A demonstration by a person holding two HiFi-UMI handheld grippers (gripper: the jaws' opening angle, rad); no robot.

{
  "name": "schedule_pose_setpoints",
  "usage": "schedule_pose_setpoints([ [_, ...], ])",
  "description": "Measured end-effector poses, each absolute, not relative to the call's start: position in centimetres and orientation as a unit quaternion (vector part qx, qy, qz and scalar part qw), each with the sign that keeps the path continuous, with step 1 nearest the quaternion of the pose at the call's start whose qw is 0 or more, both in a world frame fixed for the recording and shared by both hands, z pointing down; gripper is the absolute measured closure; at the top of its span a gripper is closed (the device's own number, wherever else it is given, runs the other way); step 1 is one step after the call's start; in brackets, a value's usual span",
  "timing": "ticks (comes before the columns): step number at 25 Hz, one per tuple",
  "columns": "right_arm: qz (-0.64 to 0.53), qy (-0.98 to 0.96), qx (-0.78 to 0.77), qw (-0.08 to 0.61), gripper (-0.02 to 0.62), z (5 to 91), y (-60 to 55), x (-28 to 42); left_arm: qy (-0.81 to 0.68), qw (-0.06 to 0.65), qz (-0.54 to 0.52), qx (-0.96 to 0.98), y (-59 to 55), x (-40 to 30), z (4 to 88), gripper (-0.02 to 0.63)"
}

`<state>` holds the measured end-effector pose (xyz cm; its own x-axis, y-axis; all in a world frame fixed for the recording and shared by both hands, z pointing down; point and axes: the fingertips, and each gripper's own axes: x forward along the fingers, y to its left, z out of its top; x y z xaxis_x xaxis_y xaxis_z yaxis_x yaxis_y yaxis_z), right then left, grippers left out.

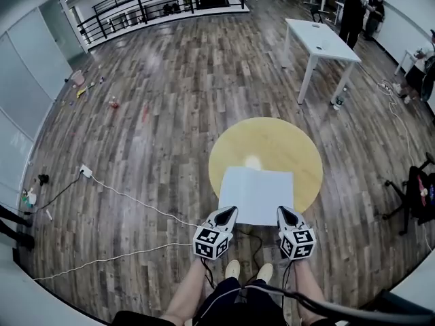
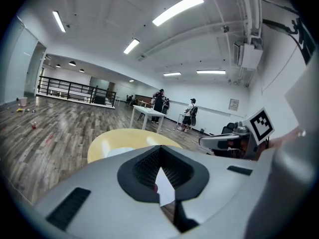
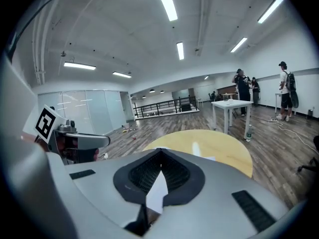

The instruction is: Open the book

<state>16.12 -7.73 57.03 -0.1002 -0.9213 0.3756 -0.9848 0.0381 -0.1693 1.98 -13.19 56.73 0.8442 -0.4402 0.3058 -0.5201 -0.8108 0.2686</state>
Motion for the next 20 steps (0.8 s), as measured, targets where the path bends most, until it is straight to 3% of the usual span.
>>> schedule_pose_setpoints([
  [7,0.165,-0.684,0.709,0.049,0.592,52.9,-5.3,21.6,-0.219,0.139,0.103,0.96,-12.3,7.0,52.7,0.607],
  [20,0.107,-0.683,0.722,0.017,0.592,47.1,-3.8,25.2,-0.215,0.1,0.07,0.969,-11.5,10.9,47.3,0.607],
])
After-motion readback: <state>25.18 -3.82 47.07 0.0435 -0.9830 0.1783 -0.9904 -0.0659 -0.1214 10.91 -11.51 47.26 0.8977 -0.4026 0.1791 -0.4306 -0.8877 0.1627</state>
